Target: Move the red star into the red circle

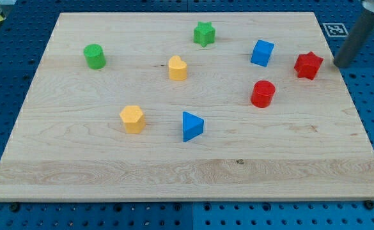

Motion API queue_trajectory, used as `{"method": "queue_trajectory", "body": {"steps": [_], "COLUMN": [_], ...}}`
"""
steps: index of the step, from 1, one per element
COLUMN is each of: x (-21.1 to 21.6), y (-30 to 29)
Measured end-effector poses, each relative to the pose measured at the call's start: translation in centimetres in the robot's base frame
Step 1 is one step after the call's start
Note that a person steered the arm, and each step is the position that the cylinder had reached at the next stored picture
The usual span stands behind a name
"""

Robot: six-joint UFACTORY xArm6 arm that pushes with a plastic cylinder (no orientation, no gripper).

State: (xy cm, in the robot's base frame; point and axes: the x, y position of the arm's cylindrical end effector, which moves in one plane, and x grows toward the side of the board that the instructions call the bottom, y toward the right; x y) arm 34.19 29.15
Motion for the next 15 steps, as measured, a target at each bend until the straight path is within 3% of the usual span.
{"method": "queue_trajectory", "body": {"steps": [1,3,8,11,12,13,14,15], "x": [-2.4,-1.7,3.8,5.7,3.9,1.5,-2.4,-3.0], "y": [-3.3,-1.3,-6.3,-12.2,-8.7,-1.6,-2.3,-7.9]}}
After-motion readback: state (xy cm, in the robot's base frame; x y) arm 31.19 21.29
